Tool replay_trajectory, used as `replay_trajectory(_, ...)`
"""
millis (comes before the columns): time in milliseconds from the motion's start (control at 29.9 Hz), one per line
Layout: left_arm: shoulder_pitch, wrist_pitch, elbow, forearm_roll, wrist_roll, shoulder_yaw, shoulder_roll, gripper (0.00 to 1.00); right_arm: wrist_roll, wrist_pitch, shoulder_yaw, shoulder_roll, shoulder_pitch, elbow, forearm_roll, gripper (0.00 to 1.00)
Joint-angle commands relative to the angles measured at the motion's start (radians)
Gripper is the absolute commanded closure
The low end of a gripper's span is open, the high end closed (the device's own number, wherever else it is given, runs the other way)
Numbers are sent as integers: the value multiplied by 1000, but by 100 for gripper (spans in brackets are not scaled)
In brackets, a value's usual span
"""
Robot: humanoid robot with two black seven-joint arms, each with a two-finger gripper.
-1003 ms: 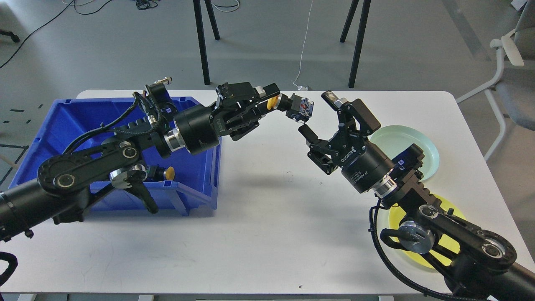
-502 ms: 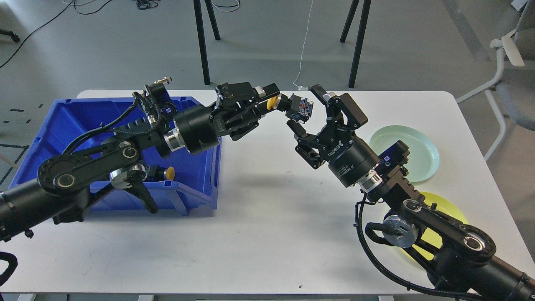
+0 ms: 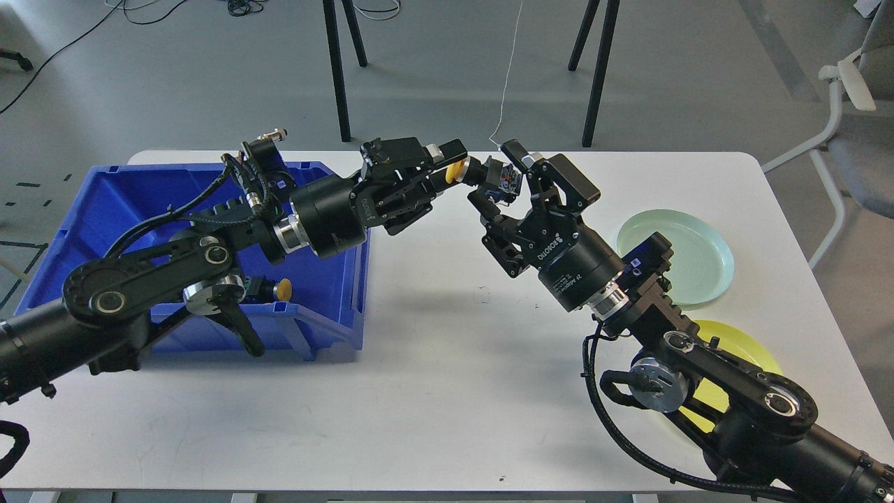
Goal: Pass button and place on color plate
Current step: 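Grasp the button from the left gripper with the right gripper, then carry the button with the right gripper and release it on the yellow plate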
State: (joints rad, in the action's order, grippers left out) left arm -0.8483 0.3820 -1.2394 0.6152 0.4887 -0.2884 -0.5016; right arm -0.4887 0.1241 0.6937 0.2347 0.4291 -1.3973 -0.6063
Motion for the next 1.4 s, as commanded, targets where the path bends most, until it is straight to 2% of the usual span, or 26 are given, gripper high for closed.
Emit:
replay_trajectory(0, 0, 0, 0, 0, 0, 0, 0, 77, 0, -14, 12, -11, -9, 3, 8, 88)
replay_trajectory(33, 0, 0, 0, 0, 0, 0, 0, 77, 0, -15, 7, -12, -10, 3, 10, 96)
replay_trajectory(67, 0, 0, 0, 1, 0, 0, 0, 77, 0, -17, 6, -12, -12, 1, 10, 99)
replay_trajectory(401, 0, -3, 0, 2, 0, 2, 0, 76, 0, -40, 4, -18, -16, -3, 14, 100)
replay_trajectory(468, 2, -6, 0, 2, 0, 2, 2, 71, 0, -40, 4, -18, -16, -3, 14, 100)
replay_trajectory(602, 2, -8, 0, 2, 0, 0, 3, 49, 0, -41, 4, -18, -16, -5, 16, 100)
replay_trajectory(903, 14, -9, 0, 2, 0, -12, 14, 25, 0, -41, 4, -18, -16, -5, 16, 100)
replay_trajectory(1103, 14, -9, 0, 0, 0, -12, 15, 21, 0, -41, 33, 6, -38, -9, 16, 100)
replay_trajectory(1371, 31, -9, 0, -2, 0, -35, 15, 20, 0, -38, 158, 169, -127, -34, 22, 100)
